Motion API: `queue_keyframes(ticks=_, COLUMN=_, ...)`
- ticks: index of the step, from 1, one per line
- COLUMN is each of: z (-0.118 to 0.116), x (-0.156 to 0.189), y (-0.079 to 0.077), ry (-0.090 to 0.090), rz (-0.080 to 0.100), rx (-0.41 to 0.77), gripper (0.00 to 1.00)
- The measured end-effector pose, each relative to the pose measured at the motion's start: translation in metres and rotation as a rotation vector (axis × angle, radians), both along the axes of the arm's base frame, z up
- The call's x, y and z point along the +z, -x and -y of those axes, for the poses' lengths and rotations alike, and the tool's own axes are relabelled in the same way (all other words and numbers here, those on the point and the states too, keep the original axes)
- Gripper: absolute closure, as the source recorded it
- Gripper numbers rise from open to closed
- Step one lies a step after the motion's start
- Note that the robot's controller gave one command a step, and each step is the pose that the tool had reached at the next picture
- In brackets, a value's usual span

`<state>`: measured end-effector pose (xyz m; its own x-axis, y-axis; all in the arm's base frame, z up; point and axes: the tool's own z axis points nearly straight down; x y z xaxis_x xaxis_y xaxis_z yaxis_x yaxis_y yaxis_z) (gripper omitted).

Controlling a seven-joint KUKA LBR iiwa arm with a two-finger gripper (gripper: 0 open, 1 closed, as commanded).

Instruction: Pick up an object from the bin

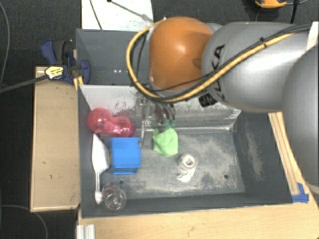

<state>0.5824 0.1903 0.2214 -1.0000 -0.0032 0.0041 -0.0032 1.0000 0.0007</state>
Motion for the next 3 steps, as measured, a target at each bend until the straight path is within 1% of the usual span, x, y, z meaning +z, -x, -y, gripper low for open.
queue_keyframes(ticks=1, z=0.001, x=0.005, y=-0.001, ry=-0.001, rz=0.008, rx=-0.005, gripper=0.00)
queue_keyframes(ticks=2, z=-0.004, x=-0.049, y=0.003, ry=-0.001, rz=0.009, rx=0.161, gripper=0.00)
queue_keyframes(ticks=3, z=-0.007, x=-0.067, y=0.006, ry=-0.001, rz=0.005, rx=0.484, gripper=0.00)
